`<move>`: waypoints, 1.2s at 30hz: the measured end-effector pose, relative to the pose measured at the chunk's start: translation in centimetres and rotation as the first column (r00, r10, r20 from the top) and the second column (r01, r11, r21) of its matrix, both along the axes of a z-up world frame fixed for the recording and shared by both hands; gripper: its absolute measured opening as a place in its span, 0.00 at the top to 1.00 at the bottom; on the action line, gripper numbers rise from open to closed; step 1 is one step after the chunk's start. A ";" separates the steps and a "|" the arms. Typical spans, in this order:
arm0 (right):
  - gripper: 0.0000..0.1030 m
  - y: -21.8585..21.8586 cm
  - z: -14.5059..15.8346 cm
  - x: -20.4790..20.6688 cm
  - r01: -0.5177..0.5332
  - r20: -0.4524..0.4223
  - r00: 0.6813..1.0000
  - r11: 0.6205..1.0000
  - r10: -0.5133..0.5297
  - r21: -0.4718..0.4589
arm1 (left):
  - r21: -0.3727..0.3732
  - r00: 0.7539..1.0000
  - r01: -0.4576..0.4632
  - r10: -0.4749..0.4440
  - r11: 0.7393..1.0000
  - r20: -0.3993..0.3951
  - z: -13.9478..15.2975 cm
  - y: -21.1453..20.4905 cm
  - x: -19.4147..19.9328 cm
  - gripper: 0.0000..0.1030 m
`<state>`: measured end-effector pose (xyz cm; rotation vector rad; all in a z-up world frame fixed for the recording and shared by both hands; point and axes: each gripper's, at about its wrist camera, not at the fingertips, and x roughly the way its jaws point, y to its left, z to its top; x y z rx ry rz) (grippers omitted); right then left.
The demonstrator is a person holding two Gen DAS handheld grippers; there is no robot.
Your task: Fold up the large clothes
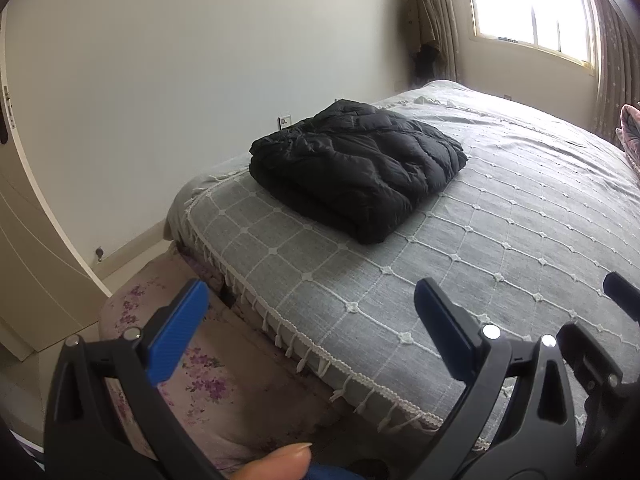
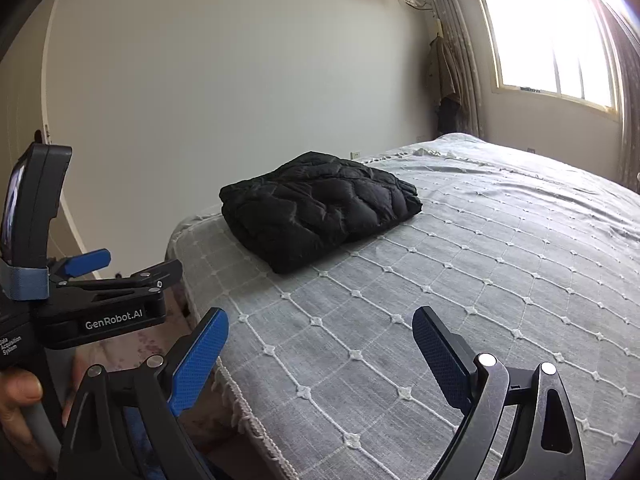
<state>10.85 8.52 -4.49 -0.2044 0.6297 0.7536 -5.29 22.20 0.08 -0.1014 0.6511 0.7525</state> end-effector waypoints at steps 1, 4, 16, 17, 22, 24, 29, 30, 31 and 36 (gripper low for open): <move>0.08 0.0 0.0 0.0 0.000 -0.001 1.000 1.000 0.000 0.000 | -0.001 1.000 -0.002 0.002 1.000 0.000 0.0 0.1 0.0 0.01; 0.08 0.0 -0.1 0.1 0.003 -0.009 1.000 1.000 -0.003 0.003 | -0.007 1.000 -0.004 0.004 1.000 0.005 0.1 0.2 -0.1 0.01; 0.08 0.2 -0.5 0.1 0.010 -0.012 1.000 1.000 -0.010 -0.005 | 0.010 1.000 -0.003 0.003 1.000 0.009 0.1 -0.1 -0.1 0.01; 0.08 0.2 -0.5 0.1 0.010 -0.013 1.000 1.000 -0.010 -0.005 | 0.010 1.000 -0.003 0.003 1.000 0.009 0.1 0.0 -0.1 0.01; 0.08 0.3 -0.6 0.3 0.016 -0.020 1.000 1.000 -0.016 -0.006 | 0.002 1.000 -0.004 0.004 1.000 0.006 0.1 0.0 -0.1 0.01; 0.08 0.2 -0.7 0.3 0.020 -0.022 1.000 1.000 -0.020 -0.007 | -0.001 1.000 -0.004 0.004 1.000 0.008 0.1 0.0 -0.1 0.01; 0.08 0.3 -0.7 0.5 0.026 -0.029 0.999 1.000 -0.026 -0.006 | 0.002 1.000 -0.006 0.006 1.000 0.009 0.1 0.0 -0.2 0.01; 0.08 0.3 -0.8 0.5 0.027 -0.029 0.999 1.000 -0.027 -0.007 | 0.002 1.000 -0.005 0.005 1.000 0.009 0.1 0.0 -0.2 0.01; 0.08 0.4 -0.8 0.5 0.027 -0.028 0.999 1.000 -0.028 -0.008 | 0.002 1.000 -0.006 0.006 1.000 0.008 0.1 0.0 -0.2 0.01; 0.08 0.4 -0.8 0.5 0.028 -0.028 0.999 1.000 -0.029 -0.008 | 0.008 1.000 -0.006 0.006 1.000 0.011 0.2 -0.1 -0.2 0.01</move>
